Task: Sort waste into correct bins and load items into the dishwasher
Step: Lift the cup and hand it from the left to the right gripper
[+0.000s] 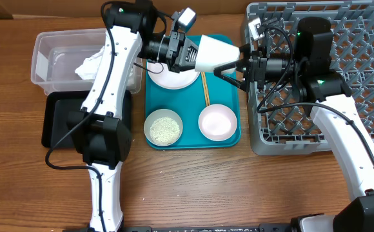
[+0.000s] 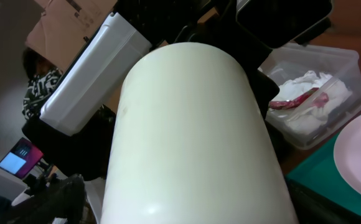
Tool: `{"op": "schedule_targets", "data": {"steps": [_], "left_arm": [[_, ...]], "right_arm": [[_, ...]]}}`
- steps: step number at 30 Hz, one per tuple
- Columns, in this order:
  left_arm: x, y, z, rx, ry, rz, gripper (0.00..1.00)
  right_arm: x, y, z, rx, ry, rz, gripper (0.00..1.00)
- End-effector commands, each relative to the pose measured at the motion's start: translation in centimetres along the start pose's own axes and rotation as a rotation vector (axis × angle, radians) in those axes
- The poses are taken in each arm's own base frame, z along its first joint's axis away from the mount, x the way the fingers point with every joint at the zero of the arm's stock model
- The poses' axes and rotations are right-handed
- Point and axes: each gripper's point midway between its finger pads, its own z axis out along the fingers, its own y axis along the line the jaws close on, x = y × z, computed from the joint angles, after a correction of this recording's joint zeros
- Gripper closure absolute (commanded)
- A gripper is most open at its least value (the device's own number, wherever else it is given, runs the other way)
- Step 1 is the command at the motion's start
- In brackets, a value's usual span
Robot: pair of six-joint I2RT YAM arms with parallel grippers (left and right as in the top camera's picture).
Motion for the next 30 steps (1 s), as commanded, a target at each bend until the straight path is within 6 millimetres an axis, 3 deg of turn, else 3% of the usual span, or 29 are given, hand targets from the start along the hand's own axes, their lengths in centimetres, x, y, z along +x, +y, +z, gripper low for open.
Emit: {"op": "schedule_targets", "data": {"steps": [1,6,16,24,30], "left_arm": [[-0.1,-1.1,-0.1,0.025,-0.010,0.013,0.96],[0.0,-0.8,0.0,0.004,-0.002,0.013,0.96],[0.0,-0.8,0.0,0.004,-0.001,0.015,0.95],[0.1,-0.7,0.0,-0.001,0.000,0.018,0.74],[0.3,0.1,-0.1,-0.047,0.012,0.018,0.49]], "right_arm": [[-1.2,0.6,-0.2,0.004,-0.020,-0.053,0.03],[-1.8,0.8,-0.2,-0.001,-0.035,-0.099,0.04],[-1.5,0.7,-0.2,0.001,-0.027,-0.073,0.24],[-2.1,-0.1,-1.7,0.027,-0.052,-0.071,0.43],[-2.4,-0.9,-4.1,0.038,-0.074,-0.032,0.48]]}}
